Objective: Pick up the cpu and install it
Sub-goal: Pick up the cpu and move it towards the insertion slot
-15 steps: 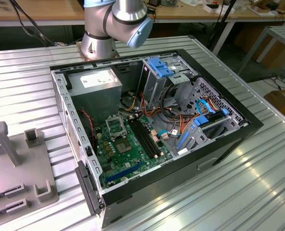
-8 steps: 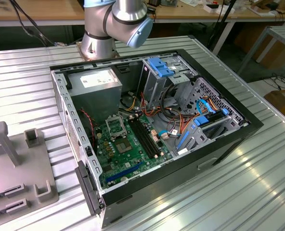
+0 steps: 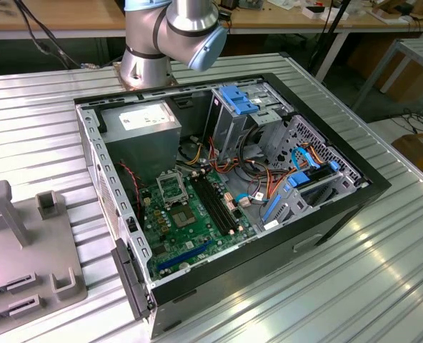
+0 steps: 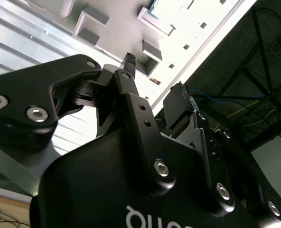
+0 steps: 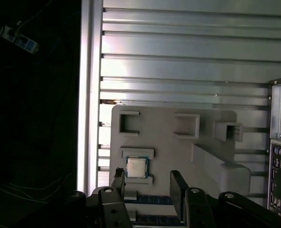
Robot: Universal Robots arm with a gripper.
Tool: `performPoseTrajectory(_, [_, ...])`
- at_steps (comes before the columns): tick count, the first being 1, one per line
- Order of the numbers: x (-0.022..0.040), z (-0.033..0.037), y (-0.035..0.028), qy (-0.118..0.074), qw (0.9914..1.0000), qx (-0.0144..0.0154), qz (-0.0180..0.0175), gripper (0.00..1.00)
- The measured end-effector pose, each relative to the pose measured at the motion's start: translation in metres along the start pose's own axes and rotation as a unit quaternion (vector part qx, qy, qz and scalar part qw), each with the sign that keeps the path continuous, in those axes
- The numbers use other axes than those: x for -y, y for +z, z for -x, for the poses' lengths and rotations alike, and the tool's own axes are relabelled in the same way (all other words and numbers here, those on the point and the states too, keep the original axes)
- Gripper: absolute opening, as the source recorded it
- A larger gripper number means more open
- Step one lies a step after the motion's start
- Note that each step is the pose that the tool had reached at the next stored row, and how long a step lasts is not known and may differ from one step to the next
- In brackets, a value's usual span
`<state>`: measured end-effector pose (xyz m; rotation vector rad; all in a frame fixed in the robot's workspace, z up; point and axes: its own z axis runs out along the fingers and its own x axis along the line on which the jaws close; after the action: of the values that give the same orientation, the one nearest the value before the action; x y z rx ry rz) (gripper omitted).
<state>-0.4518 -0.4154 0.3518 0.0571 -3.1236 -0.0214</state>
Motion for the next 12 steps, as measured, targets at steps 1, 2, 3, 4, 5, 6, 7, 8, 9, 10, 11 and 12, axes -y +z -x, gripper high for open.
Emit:
performPoseTrajectory(1, [0.0,0.0,0.0002,0.0,1.0,0.0,0.0,0.51])
performPoseTrajectory(2, [0.0,0.0,0.0009,0.0,1.0,0.0001,0.0,0.51])
performPoseTrajectory(3, [0.0,0.0,0.0014,0.0,1.0,0.0,0.0,0.51])
performPoseTrajectory(4, [0.0,0.0,0.0017,0.0,1.0,0.0,0.0,0.51])
performPoseTrajectory(5, [0.0,0.0,0.002,0.0,1.0,0.0,0.0,0.51])
performPoseTrajectory(6, [0.0,0.0001,0.0023,0.0,1.0,0.0,0.0,0.51])
performPoseTrajectory(7, [0.0,0.0001,0.0026,0.0,1.0,0.0,0.0,0.51])
performPoseTrajectory(8, [0.0,0.0001,0.003,0.0,1.0,0.0,0.0,0.51])
performPoseTrajectory(9, [0.0001,0.0001,0.0032,0.0,1.0,-0.0001,0.0,0.51])
performPoseTrajectory(10, [0.0001,0.0001,0.0036,0.0,1.0,0.0,0.0,0.51])
performPoseTrajectory(11, [0.0001,0.0001,0.0038,0.0,1.0,0.0,0.0,0.51])
performPoseTrajectory(12, [0.0001,0.0001,0.0041,0.0,1.0,-0.0001,0.0,0.51])
